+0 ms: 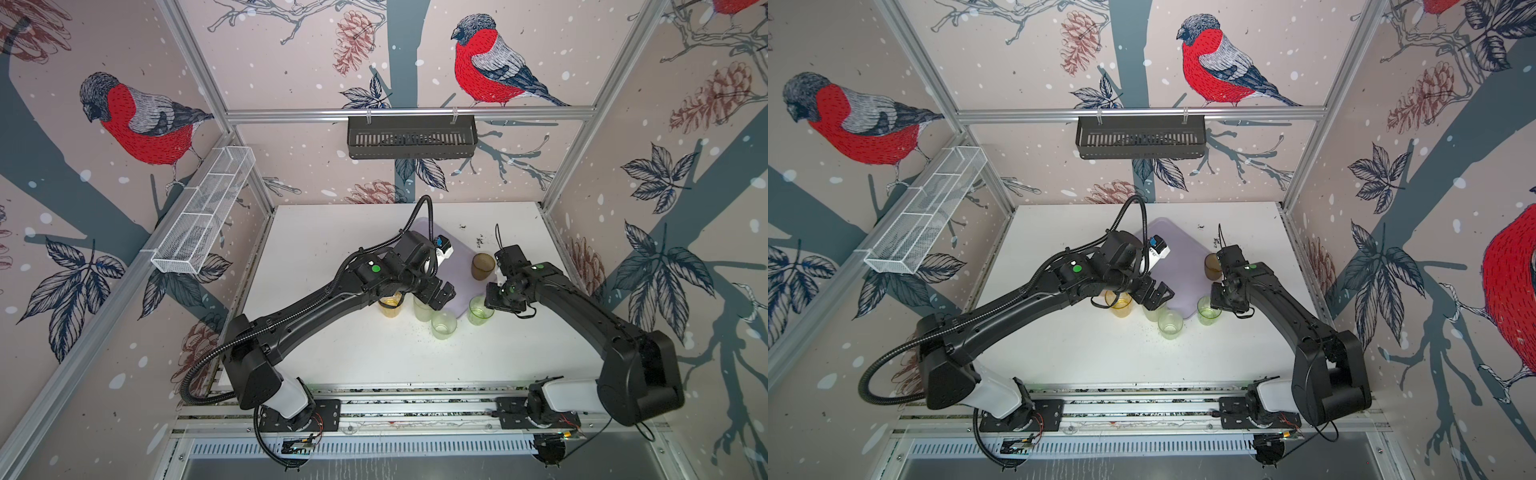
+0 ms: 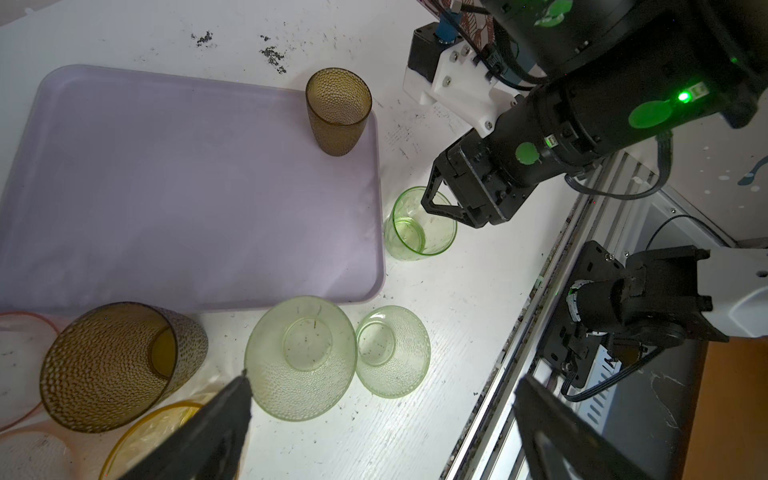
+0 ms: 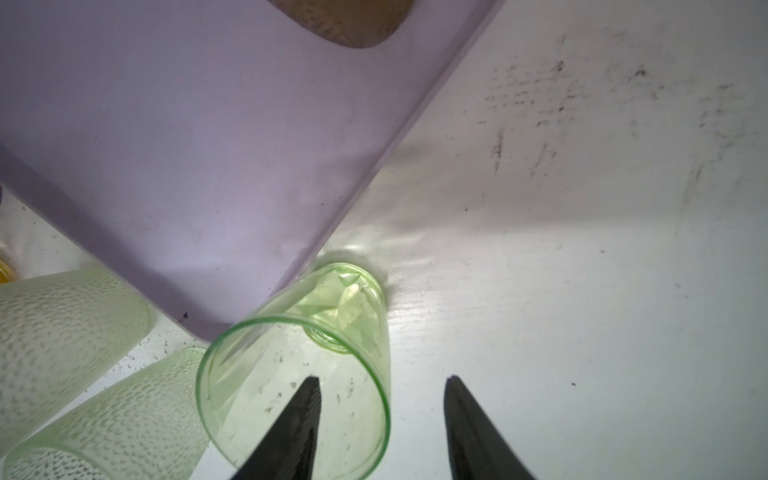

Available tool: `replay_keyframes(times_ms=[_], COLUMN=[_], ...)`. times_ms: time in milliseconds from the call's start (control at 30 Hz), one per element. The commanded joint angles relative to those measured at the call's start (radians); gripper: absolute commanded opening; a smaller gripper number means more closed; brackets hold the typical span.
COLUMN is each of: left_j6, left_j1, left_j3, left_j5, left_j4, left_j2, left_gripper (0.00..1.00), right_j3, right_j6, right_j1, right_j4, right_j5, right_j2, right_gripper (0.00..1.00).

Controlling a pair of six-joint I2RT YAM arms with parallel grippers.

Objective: Place the glasses into the tray
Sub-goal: 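Lower the right gripper over the pale green glass nearest the tray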

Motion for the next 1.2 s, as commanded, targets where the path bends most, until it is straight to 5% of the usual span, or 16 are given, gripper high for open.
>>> replay_keyframes(times_ms=[0, 1167], left_j6=[-0.005, -0.034], left_j1=[0.000, 0.000], left_j3=[-0.014, -0.083], left_j5=[0.005, 0.011], left_j4=[0.017, 0.072], left_j2=[-0.018, -0.064], left_gripper=[0.98, 0.98], right_j3=[-0.008, -0.024], right_j6=[0.014, 0.000], right_j1=[-0.001, 0.007], right_j4=[0.023, 0.027], right_j5=[-0.010, -0.010], right_j2=[0.009, 0.039], right_gripper=[0.48, 0.24])
